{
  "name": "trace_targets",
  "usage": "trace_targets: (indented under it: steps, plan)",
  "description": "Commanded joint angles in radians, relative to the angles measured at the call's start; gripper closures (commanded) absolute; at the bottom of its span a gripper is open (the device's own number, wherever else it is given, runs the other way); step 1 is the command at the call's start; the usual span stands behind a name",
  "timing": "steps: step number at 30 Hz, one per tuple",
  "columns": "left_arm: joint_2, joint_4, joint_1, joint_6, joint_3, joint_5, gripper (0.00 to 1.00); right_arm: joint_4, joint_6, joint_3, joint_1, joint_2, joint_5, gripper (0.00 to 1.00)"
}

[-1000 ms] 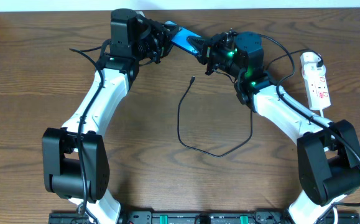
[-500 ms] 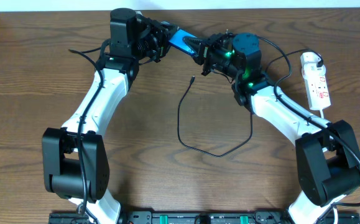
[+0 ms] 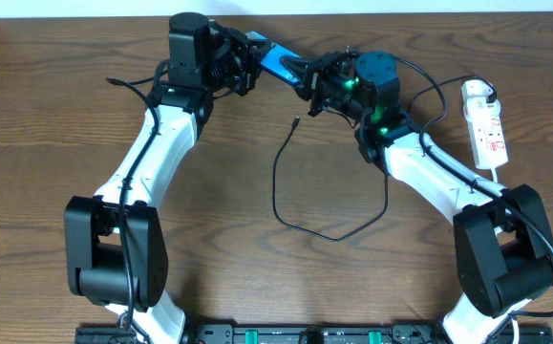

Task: Plug charger to phone and switch on socket

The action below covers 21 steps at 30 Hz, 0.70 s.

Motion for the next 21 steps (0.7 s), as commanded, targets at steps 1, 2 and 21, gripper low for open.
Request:
trace_targets:
  steps: [1, 2, 21]
  plan:
    - [-0.013, 0.014, -0.007, 0.003, 0.009, -0.001, 0.93, 0.003, -0.005, 0.019, 0.029, -0.005, -0.056, 0.91]
    - [-0.013, 0.014, -0.007, 0.004, 0.009, -0.001, 0.93, 0.003, -0.005, 0.019, 0.029, -0.005, -0.056, 0.87]
    - [-0.013, -0.044, 0.179, 0.442, 0.009, 0.422, 0.93, -0.363, -0.850, 0.019, -0.146, -0.005, -0.056, 0.08]
